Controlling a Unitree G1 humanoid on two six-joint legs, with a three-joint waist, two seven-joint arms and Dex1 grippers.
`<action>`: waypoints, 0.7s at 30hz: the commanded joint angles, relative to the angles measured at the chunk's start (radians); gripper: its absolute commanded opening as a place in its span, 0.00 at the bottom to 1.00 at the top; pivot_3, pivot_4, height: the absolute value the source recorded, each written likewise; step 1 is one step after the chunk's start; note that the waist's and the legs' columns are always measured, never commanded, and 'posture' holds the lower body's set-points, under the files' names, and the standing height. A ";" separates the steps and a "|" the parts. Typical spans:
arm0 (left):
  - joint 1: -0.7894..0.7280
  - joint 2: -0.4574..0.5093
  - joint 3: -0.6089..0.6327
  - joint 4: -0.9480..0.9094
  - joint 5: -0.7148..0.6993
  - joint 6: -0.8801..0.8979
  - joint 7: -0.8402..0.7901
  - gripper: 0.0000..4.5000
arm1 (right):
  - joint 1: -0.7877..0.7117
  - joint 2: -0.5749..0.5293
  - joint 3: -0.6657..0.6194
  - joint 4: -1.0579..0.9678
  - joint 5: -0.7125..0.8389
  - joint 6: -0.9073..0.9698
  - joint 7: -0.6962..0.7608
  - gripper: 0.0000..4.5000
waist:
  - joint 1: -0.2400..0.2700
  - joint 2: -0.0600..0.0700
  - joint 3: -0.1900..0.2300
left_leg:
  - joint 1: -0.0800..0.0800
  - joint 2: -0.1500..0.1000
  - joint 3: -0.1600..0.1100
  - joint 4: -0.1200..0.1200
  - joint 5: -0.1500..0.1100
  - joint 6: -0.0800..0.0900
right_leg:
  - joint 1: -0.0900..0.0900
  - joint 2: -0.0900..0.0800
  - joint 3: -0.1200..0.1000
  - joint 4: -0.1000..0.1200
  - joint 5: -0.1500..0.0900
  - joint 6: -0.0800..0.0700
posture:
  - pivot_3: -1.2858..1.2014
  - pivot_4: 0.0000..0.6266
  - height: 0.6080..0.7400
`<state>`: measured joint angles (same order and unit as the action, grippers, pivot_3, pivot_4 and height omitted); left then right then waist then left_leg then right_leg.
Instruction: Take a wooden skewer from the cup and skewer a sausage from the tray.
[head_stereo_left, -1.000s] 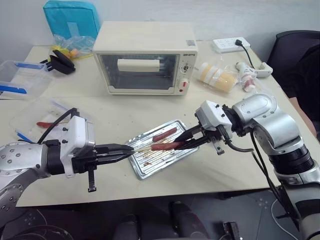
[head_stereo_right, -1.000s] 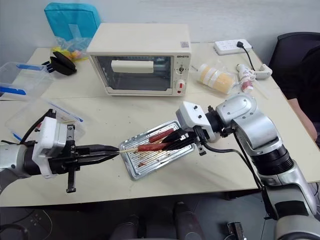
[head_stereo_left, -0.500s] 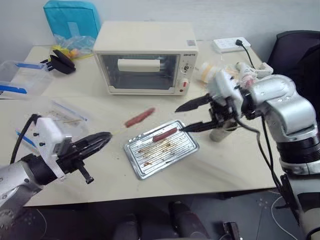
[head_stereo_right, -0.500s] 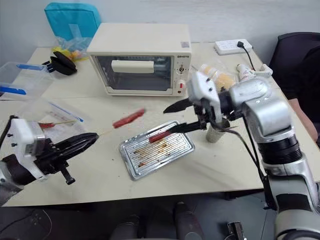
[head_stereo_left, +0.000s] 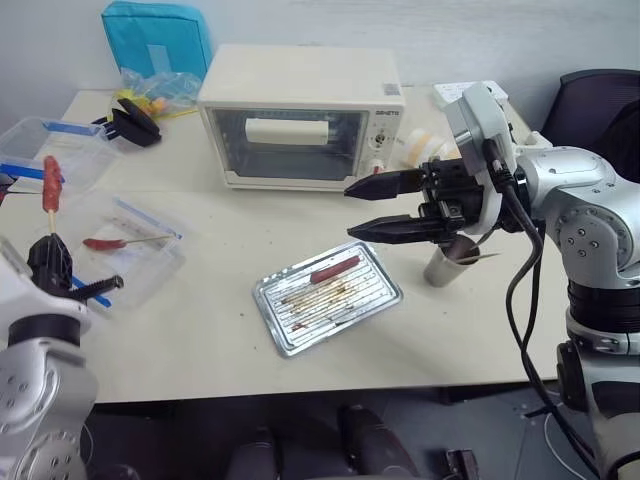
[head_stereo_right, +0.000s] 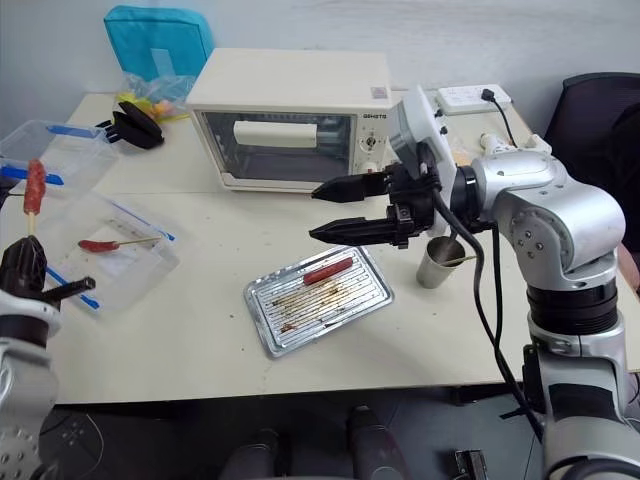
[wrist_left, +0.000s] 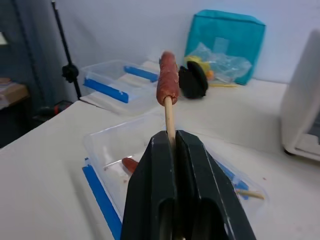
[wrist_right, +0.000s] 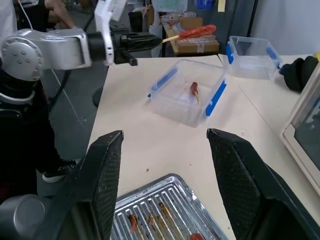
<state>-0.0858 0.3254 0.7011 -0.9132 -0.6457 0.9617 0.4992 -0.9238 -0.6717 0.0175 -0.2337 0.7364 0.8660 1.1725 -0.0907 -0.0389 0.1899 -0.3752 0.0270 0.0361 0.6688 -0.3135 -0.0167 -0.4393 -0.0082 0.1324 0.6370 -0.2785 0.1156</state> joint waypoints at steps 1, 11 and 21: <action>-0.095 -0.019 0.023 0.109 0.050 0.039 0.071 0.00 | -0.024 -0.003 -0.044 -0.025 0.061 0.046 -0.036 0.73 | 0.002 0.000 0.000 | 0.000 0.000 0.000 0.000 0.000 0.000 | 0.000 0.000 0.000 -0.001 0.000 0.000 | 0.52 0.24 1.00; -0.278 -0.106 -0.013 0.283 0.133 0.104 0.142 0.00 | -0.054 0.006 -0.080 -0.062 0.153 0.095 -0.130 0.95 | 0.008 -0.001 0.000 | -0.001 0.001 0.000 -0.001 0.000 -0.001 | 0.000 0.000 0.000 -0.002 0.000 0.000 | 0.52 0.24 1.00; -0.324 -0.237 -0.009 0.244 0.200 0.225 0.178 0.30 | -0.063 -0.002 -0.073 -0.070 0.170 0.090 -0.167 0.96 | 0.007 -0.001 0.000 | -0.001 0.001 0.000 -0.001 0.000 -0.001 | 0.000 0.000 0.000 -0.003 0.001 0.001 | 0.52 0.24 1.00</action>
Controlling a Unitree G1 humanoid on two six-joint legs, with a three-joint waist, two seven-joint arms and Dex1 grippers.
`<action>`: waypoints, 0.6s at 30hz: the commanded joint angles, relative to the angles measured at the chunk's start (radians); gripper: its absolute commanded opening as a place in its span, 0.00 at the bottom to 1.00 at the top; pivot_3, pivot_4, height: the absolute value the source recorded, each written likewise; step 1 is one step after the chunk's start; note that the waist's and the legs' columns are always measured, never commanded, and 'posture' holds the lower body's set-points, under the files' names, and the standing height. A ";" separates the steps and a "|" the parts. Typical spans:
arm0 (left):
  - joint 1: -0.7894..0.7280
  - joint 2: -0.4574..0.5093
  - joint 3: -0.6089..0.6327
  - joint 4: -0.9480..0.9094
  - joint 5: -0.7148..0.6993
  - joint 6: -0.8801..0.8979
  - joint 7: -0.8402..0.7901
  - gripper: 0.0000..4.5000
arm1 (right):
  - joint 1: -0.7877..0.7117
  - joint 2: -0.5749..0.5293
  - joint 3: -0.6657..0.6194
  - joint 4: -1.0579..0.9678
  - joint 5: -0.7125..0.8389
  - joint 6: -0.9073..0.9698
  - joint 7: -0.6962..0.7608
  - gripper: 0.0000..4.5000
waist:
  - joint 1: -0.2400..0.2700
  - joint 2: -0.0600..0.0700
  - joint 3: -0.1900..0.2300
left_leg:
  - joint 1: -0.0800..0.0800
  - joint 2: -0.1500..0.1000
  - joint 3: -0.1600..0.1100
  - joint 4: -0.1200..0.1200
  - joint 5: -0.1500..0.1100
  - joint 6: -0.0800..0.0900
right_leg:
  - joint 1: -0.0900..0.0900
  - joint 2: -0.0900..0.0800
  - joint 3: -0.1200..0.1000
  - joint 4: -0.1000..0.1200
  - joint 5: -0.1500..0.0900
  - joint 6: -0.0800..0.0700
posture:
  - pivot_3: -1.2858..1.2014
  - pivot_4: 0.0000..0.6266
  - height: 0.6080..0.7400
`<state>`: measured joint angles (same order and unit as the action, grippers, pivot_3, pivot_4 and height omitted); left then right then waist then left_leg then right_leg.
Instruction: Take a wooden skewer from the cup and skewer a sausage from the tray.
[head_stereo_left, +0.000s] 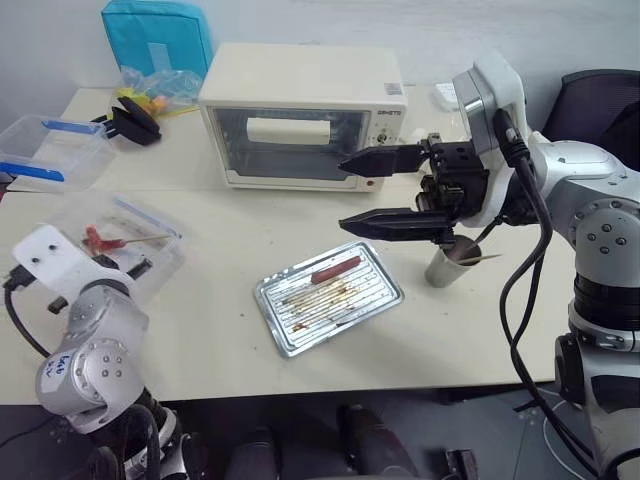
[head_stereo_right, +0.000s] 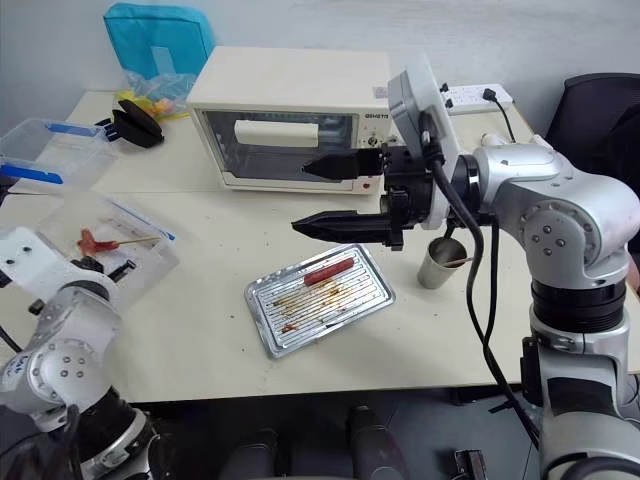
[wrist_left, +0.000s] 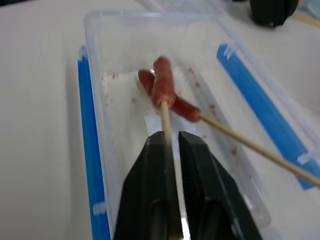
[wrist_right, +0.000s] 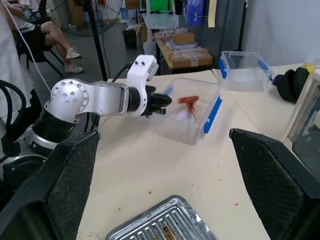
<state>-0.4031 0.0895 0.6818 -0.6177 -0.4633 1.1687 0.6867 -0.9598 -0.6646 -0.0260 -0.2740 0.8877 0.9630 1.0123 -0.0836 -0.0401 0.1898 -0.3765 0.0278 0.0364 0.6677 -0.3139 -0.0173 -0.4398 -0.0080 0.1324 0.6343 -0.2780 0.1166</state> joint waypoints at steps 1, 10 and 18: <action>-0.008 0.005 0.013 -0.050 0.024 0.022 -0.016 0.37 | -0.027 -0.008 -0.028 -0.028 0.019 -0.008 -0.009 0.96 | 0.000 0.000 0.000 | 0.000 0.000 0.000 0.000 0.000 0.000 | 0.000 0.000 0.000 0.000 0.000 0.000 | 0.52 0.24 1.00; 0.026 0.359 -0.002 -0.180 0.051 0.134 -0.248 0.76 | -0.020 -0.022 -0.015 -0.010 0.001 -0.028 0.022 0.96 | -0.004 -0.001 0.001 | -0.001 0.001 0.000 -0.001 0.000 -0.001 | -0.001 0.000 0.000 -0.001 0.000 0.000 | 0.52 0.24 1.00; 0.358 0.671 0.392 -0.243 0.115 0.199 -0.610 0.76 | -0.006 -0.076 0.017 0.042 -0.063 -0.093 0.134 0.96 | -0.021 0.000 0.001 | -0.002 0.004 0.002 -0.004 -0.001 -0.002 | -0.003 -0.002 0.000 -0.006 0.000 0.000 | 0.52 0.24 1.00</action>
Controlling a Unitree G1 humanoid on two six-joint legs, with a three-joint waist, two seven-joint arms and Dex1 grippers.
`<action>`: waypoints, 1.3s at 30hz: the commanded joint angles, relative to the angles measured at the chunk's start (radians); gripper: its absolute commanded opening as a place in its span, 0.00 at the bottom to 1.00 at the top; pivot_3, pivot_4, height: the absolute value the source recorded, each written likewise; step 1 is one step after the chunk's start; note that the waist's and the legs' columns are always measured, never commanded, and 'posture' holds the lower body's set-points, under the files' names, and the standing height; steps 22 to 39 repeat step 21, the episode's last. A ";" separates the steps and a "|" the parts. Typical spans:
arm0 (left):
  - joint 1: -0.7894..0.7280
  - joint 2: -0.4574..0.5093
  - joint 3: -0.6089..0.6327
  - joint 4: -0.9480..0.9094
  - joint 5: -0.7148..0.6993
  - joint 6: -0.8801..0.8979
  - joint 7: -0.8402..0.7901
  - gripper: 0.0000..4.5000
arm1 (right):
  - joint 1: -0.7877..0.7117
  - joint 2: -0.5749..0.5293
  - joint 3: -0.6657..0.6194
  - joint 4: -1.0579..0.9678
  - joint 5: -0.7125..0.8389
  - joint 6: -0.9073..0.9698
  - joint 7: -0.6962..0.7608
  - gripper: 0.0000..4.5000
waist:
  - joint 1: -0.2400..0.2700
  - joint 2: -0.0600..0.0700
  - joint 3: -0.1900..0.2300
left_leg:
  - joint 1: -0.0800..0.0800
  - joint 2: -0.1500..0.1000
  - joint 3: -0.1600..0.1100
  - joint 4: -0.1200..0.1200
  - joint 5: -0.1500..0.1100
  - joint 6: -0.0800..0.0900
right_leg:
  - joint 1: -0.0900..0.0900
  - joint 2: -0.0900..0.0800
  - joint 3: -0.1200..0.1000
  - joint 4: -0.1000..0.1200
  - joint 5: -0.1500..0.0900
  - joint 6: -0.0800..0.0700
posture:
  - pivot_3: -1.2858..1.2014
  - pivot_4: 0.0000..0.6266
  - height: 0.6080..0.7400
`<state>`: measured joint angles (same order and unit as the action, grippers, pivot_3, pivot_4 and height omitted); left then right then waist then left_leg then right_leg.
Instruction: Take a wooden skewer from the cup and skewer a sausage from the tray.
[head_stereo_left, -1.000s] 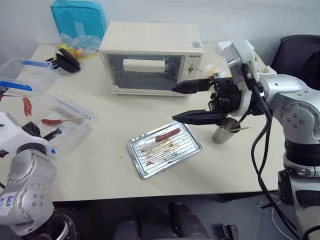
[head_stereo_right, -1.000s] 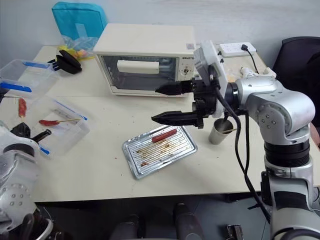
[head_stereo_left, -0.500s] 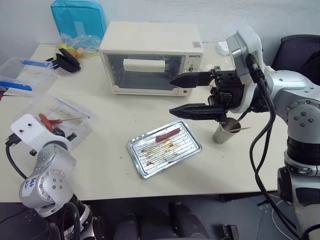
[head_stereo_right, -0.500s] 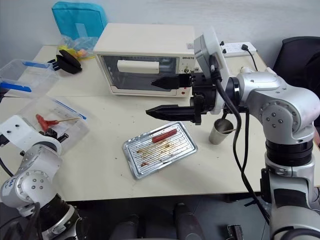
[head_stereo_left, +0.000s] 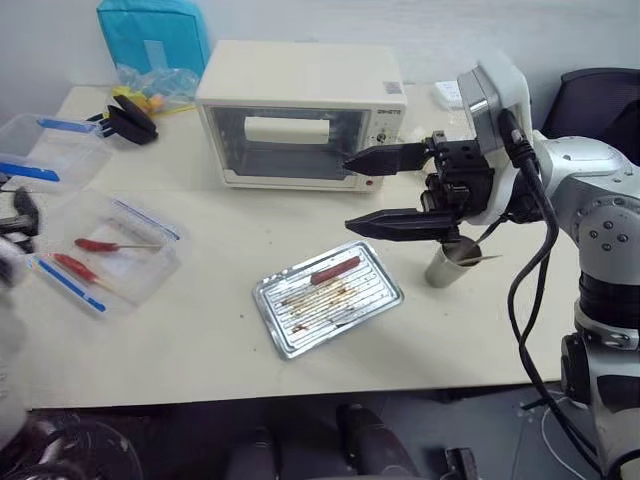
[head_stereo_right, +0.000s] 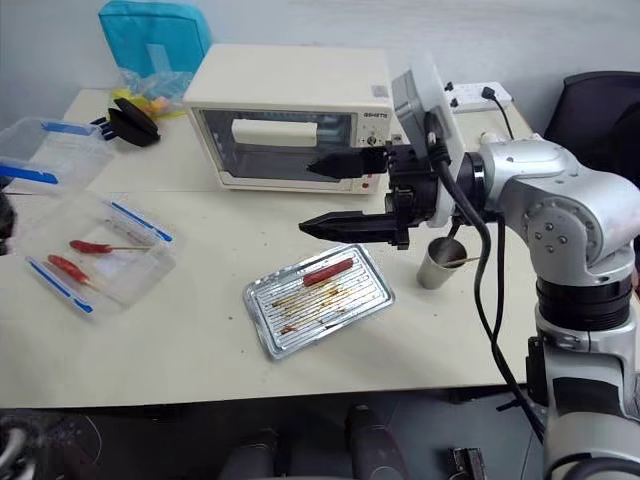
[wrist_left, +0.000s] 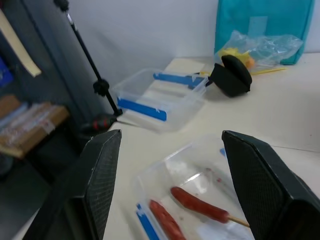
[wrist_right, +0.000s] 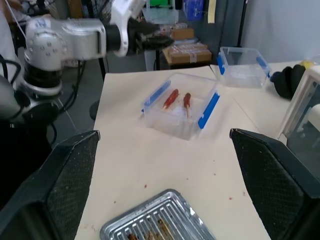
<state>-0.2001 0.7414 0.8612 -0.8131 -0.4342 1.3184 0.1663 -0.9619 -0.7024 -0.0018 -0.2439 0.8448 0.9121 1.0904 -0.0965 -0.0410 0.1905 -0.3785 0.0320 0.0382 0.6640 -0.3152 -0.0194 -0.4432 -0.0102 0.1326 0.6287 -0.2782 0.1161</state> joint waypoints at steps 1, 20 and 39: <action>0.230 -0.001 0.291 -0.039 0.106 0.067 -0.116 0.76 | -0.001 -0.049 -0.004 0.023 -0.030 -0.055 0.079 0.96 | -0.010 0.001 0.000 | 0.000 0.000 0.001 -0.001 0.000 0.000 | -0.001 -0.001 -0.001 -0.001 0.000 -0.001 | 0.52 0.24 1.00; 0.640 -0.083 0.687 0.135 -0.354 -0.100 -0.928 0.76 | -0.026 -0.058 0.033 0.169 -0.117 -0.110 0.216 0.96 | 0.008 0.000 0.001 | 0.004 0.000 -0.003 -0.003 -0.003 -0.002 | 0.003 -0.020 -0.026 -0.001 -0.005 -0.012 | 0.52 0.24 1.00; 0.652 -0.081 0.682 0.146 -0.356 -0.120 -0.926 0.76 | -0.026 -0.058 0.032 0.169 -0.119 -0.110 0.218 0.96 | 0.008 0.000 0.001 | 0.004 0.001 -0.004 -0.004 -0.003 -0.002 | 0.002 -0.019 -0.026 -0.001 -0.005 -0.012 | 0.52 0.24 1.00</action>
